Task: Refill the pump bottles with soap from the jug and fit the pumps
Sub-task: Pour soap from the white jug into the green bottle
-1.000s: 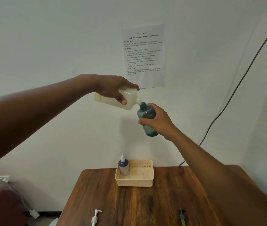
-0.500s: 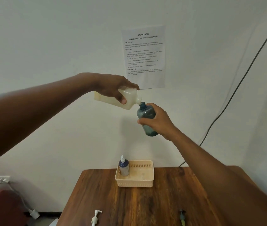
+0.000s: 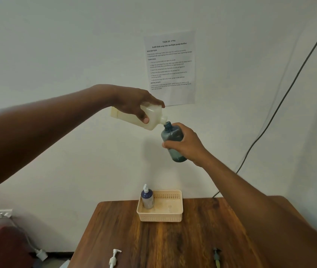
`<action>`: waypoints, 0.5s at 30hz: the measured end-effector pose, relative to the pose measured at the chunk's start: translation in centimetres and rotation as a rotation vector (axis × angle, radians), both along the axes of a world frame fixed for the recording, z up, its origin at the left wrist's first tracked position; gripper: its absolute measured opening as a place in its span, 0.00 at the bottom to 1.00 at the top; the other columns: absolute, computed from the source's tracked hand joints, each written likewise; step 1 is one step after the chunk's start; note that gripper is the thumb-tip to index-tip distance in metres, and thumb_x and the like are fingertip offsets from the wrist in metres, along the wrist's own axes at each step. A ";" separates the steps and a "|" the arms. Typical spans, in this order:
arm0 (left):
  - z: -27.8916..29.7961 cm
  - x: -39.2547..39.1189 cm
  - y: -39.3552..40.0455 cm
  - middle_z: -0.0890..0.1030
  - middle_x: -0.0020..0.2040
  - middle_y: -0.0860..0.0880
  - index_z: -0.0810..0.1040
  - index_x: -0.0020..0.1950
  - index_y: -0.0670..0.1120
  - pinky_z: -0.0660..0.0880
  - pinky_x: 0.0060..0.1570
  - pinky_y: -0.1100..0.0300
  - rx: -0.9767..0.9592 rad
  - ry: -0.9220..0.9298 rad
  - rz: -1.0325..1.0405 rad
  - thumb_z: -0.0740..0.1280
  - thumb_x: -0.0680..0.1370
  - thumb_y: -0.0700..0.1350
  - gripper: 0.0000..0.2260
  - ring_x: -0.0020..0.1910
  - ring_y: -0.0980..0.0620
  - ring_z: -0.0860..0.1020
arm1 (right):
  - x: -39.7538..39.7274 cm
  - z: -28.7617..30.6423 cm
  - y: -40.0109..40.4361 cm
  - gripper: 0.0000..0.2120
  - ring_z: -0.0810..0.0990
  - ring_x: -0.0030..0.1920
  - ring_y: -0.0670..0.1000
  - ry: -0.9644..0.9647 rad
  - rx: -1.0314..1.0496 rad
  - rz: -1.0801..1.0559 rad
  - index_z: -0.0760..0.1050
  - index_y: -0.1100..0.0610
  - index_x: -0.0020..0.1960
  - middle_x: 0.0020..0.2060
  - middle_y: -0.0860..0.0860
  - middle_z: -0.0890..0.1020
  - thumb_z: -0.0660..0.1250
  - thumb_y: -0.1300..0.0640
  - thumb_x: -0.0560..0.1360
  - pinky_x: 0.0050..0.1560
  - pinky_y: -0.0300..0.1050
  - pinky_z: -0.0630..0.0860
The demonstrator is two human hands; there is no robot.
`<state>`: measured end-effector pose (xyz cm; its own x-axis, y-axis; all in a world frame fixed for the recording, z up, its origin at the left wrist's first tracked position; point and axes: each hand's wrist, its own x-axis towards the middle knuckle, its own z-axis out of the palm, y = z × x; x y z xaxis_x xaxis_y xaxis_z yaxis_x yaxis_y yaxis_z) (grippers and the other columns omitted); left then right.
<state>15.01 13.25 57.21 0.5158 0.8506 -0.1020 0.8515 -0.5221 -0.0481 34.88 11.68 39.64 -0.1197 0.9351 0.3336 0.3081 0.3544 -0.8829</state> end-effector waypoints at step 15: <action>0.4 0.5 0.2 0.72 0.65 0.54 0.65 0.80 0.61 0.66 0.61 0.55 0.000 0.034 0.003 0.75 0.78 0.48 0.34 0.63 0.49 0.71 | -0.1 -0.1 0.0 0.27 0.75 0.57 0.49 0.005 -0.002 0.010 0.69 0.42 0.63 0.58 0.44 0.74 0.79 0.53 0.70 0.51 0.40 0.74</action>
